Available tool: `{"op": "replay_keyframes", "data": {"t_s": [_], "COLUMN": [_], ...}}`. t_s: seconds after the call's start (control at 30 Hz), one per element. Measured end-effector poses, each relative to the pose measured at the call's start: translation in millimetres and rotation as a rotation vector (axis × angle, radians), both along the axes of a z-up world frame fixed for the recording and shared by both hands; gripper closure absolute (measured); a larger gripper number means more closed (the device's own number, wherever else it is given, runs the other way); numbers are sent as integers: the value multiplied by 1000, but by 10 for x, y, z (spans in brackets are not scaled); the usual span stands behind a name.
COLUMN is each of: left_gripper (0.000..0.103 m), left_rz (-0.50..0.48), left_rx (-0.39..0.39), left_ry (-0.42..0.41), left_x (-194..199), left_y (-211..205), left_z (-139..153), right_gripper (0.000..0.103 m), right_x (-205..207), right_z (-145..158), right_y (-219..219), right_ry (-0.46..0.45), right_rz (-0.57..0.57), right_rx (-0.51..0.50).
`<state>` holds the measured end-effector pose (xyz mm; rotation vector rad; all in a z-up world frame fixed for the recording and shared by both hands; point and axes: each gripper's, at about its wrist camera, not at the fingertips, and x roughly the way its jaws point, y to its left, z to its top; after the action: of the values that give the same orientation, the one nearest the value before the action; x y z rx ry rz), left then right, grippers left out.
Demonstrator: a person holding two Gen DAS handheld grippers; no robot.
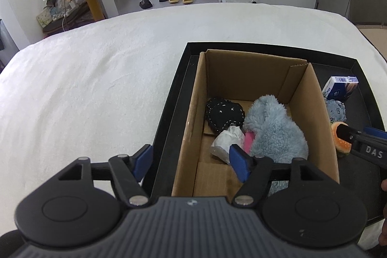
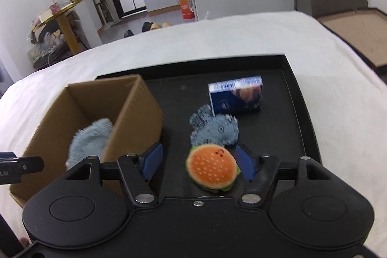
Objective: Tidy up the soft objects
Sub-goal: 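Grasp the burger plush on the tray with the right tool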
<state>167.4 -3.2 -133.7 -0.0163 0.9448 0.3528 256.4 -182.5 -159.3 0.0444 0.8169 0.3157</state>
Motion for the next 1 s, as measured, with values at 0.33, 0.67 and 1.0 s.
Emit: {"op": "replay_keyframes", "data": {"t_s": [0.33, 0.67, 1.0], "left_gripper": [34, 34, 34], "left_rz": [21, 16, 23], "left_rx": [58, 104, 35], "left_ry": [18, 45, 79], "left_x": [50, 49, -23], "left_y": [-70, -164, -127], "left_z": [-4, -7, 97], "right_gripper": [36, 63, 69], "right_x": [202, 128, 3], "right_z": [-254, -322, -110], "right_y": [-42, -34, -270], "right_ry": [81, 90, 94], "right_rz": [-51, -36, -92], "right_rx": [-21, -53, 16]}}
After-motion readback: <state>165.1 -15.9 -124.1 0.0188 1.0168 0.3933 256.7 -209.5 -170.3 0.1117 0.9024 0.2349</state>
